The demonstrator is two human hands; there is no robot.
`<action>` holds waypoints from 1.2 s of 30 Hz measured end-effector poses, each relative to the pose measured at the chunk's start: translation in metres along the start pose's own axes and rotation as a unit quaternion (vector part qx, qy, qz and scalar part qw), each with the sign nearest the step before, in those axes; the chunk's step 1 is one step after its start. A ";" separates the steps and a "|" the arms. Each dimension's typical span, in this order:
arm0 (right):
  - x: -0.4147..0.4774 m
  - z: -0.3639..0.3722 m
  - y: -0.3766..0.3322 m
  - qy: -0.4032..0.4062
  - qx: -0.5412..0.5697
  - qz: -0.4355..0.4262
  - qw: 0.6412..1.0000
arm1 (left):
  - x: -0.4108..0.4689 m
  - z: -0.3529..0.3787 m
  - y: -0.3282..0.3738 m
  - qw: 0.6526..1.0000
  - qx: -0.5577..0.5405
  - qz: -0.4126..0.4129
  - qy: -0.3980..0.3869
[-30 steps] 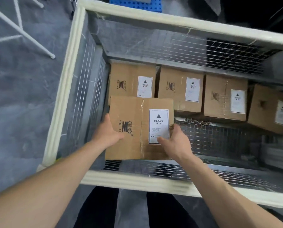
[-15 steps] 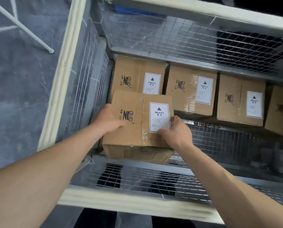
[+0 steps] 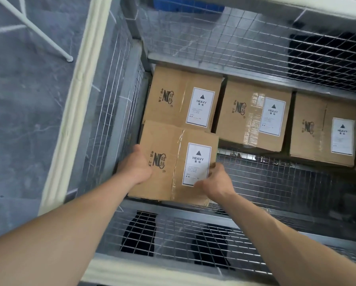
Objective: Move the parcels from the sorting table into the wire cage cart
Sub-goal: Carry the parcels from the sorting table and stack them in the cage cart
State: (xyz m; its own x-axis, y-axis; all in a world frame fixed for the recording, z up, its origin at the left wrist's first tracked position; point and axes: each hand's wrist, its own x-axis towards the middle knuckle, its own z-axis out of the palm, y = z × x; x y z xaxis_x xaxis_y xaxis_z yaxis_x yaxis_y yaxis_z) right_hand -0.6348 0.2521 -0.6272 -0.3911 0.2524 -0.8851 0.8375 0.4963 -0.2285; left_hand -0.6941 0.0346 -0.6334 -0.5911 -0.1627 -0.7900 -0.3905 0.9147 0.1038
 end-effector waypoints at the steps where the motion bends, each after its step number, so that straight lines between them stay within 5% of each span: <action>1: 0.005 0.003 0.002 -0.015 0.015 0.002 1.000 | 0.004 0.005 -0.001 1.000 0.003 -0.005 -0.004; 12: 0.042 0.020 0.015 -0.102 0.050 -0.022 0.993 | 0.033 0.029 -0.001 0.998 -0.040 -0.041 -0.033; 22: -0.028 -0.047 -0.012 -0.003 -0.141 -0.119 0.983 | -0.035 -0.012 0.044 0.994 0.053 0.094 -0.016; 36: -0.208 -0.193 -0.029 0.159 -0.232 -0.249 0.927 | -0.224 -0.131 0.135 0.937 0.217 0.251 0.113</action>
State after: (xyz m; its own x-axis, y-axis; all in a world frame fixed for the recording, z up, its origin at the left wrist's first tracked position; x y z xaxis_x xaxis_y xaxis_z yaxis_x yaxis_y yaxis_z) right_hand -0.6514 0.3457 -0.3580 -0.8394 0.0916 -0.5357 0.2977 0.9022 -0.3122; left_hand -0.7068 0.1463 -0.3627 -0.7767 0.2985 -0.5547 0.2712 0.9533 0.1333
